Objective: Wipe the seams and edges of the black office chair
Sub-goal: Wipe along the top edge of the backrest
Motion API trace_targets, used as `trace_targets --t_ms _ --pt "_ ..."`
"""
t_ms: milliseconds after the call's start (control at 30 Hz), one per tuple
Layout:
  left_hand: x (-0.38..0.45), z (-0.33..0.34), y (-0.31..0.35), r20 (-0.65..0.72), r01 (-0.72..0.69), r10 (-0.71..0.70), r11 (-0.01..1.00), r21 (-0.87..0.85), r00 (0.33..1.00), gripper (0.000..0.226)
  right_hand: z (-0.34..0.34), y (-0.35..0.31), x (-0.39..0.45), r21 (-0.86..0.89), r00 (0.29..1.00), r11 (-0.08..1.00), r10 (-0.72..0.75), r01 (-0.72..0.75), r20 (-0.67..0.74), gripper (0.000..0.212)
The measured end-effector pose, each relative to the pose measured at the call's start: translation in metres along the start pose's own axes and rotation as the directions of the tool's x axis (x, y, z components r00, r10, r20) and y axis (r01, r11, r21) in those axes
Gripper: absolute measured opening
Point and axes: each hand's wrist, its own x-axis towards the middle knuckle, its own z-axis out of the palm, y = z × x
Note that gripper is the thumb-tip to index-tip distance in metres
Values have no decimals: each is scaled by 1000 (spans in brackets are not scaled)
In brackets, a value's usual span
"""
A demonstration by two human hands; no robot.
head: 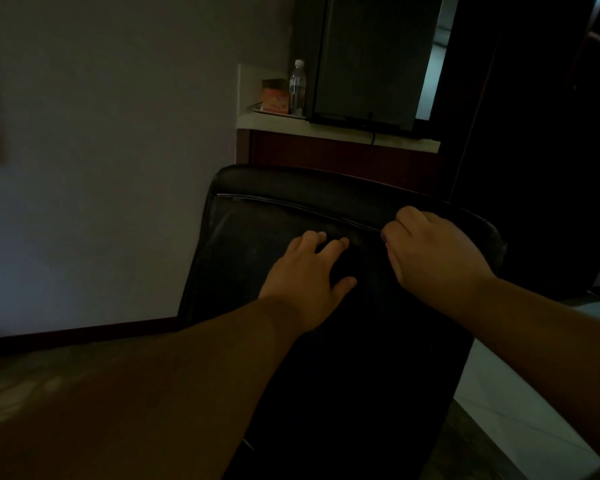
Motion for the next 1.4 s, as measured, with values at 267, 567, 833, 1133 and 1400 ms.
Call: trace_targets --t_ms 267,567,833,1133,1400 --pt "-3 -4 4 10 18 -19 998 62 1000 69 -6 -4 1 -34 1000 999 4 -3 29 30" --pt "-6 -27 22 189 85 -96 994 65 977 74 -33 -10 -8 -24 973 992 129 -127 190 27" --pt "-7 -36 18 276 59 -94 990 131 957 80 -32 -10 -8 83 959 968 218 -236 183 31" --pt "1 -45 -4 315 -132 25 937 322 949 88 -10 -6 -3 23 976 989 142 -148 165 26" --pt "11 -53 -40 319 -167 29 894 416 947 88 4 -16 33 97 993 993 50 -61 110 20"
